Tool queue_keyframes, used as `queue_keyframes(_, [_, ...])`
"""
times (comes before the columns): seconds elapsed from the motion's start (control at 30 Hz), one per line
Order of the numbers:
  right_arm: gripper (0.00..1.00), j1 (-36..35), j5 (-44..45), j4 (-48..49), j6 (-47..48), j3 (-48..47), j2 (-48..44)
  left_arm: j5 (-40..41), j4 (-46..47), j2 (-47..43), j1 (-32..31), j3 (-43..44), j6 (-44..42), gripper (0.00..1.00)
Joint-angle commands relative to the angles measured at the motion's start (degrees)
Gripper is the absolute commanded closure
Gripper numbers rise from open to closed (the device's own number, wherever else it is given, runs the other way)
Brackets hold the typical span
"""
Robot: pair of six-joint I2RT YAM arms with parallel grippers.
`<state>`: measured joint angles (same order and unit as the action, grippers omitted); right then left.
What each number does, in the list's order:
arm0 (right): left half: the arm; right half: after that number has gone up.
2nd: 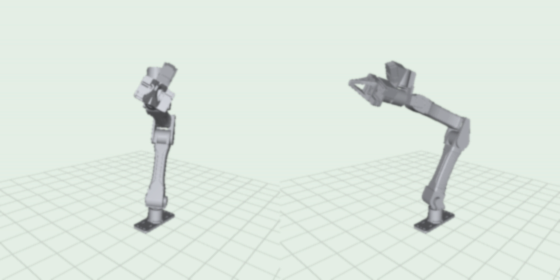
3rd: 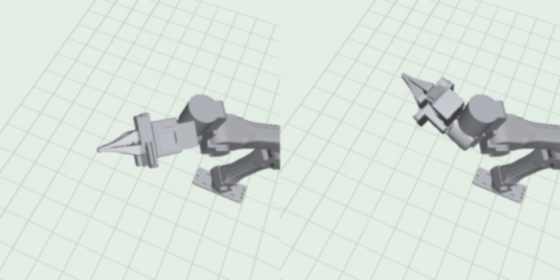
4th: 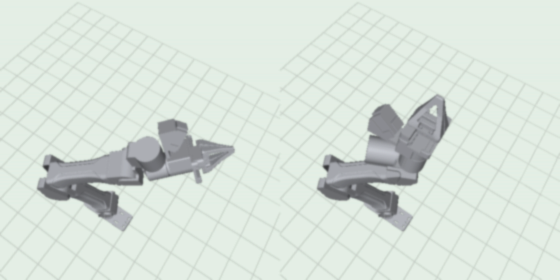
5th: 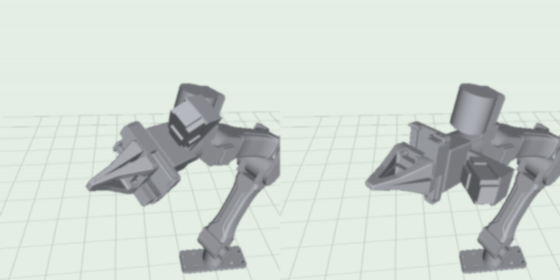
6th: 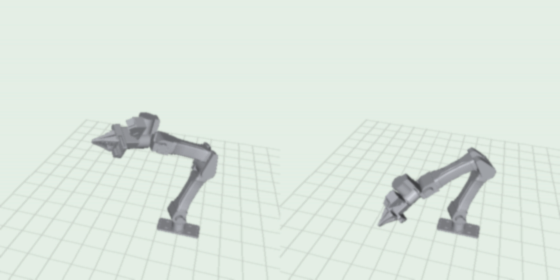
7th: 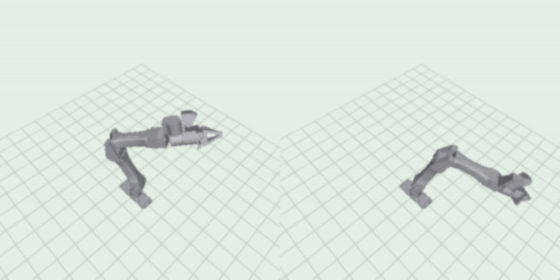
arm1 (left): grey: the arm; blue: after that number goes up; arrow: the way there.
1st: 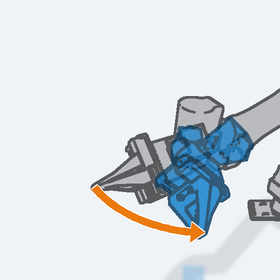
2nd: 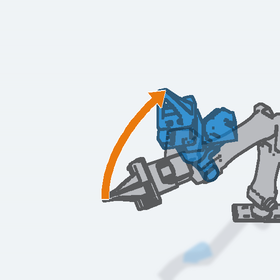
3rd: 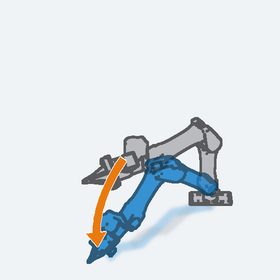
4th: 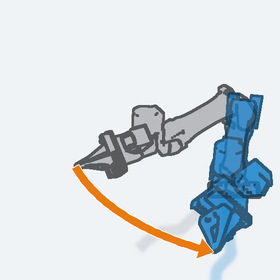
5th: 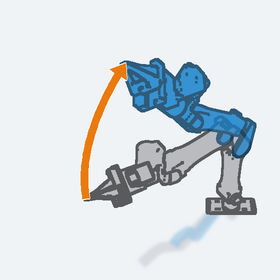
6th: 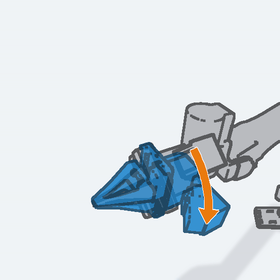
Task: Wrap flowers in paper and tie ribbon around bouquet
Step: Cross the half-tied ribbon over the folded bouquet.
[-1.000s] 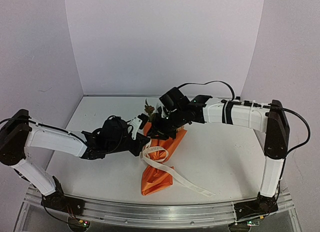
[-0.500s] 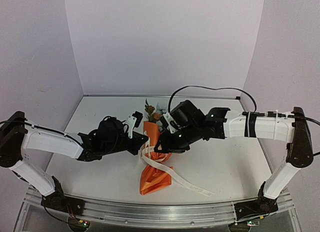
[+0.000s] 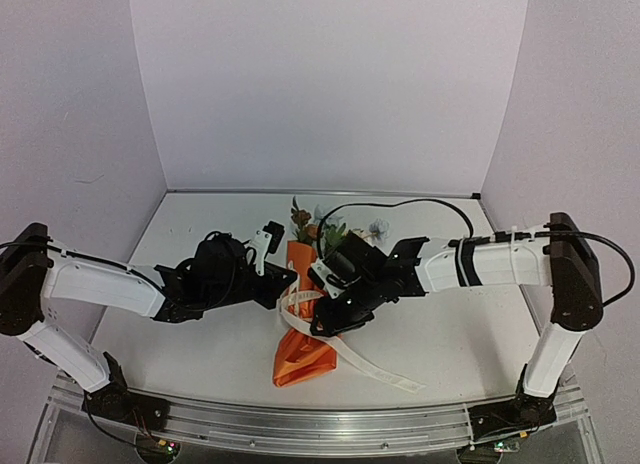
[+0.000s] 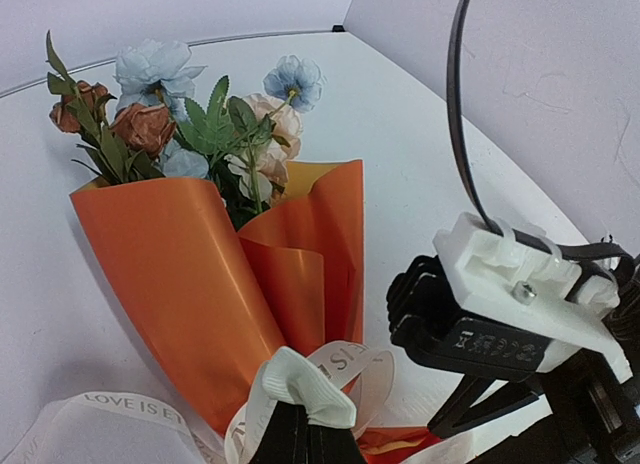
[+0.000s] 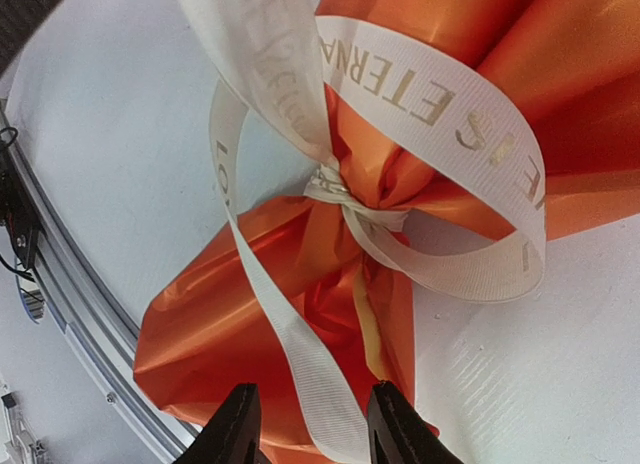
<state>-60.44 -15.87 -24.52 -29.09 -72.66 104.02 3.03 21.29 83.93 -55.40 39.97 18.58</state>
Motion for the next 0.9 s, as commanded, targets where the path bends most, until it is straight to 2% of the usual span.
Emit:
queue_keyframes(0.0, [0.6,-0.4,2.1,1.1,1.6,-2.0,0.2,-0.6,1.6,-2.5,0.2,0.3,0.8,1.0])
queue_keyframes(0.2, [0.58,-0.4,1.0,1.1,1.5,-3.8,2.3,-1.2,2.3,-2.5,0.2,0.1,0.8,1.0])
queue_keyframes(0.53, [0.67,-0.5,1.7,2.8,-0.5,-4.1,4.1,-1.7,2.5,-2.6,0.2,-0.1,0.8,1.0])
queue_keyframes(0.63, [0.75,-0.5,1.4,3.8,-1.4,-3.2,3.7,-1.8,2.6,-2.6,0.2,-0.2,1.0,1.0])
queue_keyframes(0.8, [0.98,-0.5,0.8,4.3,-2.9,-2.6,3.3,-1.7,2.7,-3.1,0.2,-0.9,2.0,1.0])
queue_keyframes(0.87, [1.0,-0.5,0.6,4.6,-3.3,-2.3,3.0,-1.6,2.4,-3.5,0.2,-1.3,2.2,1.0])
